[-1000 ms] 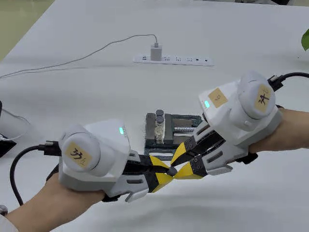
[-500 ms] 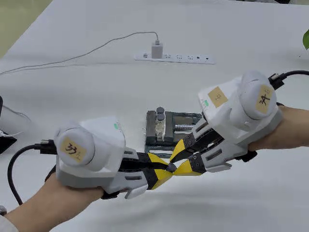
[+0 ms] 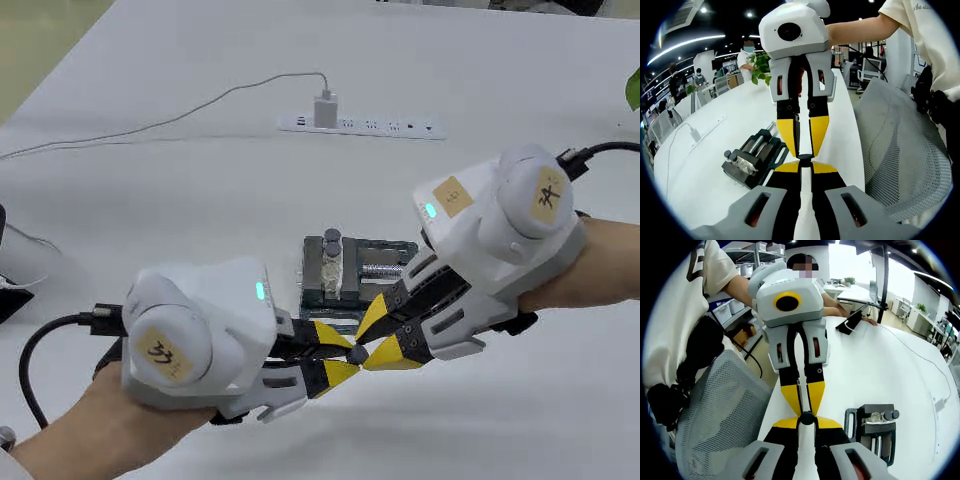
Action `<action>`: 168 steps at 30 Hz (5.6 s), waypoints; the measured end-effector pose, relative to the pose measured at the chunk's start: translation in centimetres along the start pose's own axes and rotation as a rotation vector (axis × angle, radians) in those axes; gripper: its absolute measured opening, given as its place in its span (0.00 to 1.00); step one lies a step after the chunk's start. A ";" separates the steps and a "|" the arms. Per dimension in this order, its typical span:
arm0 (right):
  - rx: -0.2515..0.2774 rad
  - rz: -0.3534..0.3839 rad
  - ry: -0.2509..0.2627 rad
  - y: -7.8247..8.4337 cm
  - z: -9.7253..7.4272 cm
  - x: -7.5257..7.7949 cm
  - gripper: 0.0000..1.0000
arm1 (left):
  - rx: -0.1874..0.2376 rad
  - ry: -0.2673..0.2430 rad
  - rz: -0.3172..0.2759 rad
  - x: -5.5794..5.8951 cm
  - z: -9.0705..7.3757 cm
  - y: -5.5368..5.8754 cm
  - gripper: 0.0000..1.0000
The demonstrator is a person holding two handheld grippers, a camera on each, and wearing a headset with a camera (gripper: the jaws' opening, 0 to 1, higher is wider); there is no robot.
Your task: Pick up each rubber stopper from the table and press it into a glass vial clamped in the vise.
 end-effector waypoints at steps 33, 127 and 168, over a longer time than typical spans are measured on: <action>-0.019 0.004 0.012 0.1 0.3 0.4 0.05 | 0.042 -0.045 -0.135 -0.4 -0.3 1.1 0.16; -0.431 -0.435 -0.025 -0.4 2.1 11.5 0.05 | 0.082 -0.368 -0.429 -3.6 -4.1 6.2 0.98; -0.513 -0.138 0.039 -1.0 2.9 11.6 0.04 | 0.077 -0.352 -0.442 -3.5 -3.2 6.6 0.99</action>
Point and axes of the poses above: the centre of the closed fingertips' face, and the gripper's own axes: z roughly forward along the fingers, x roughly to its right, y roughly out of its underside, the point moved 6 cm from there along -z, roughly backward along the fingers
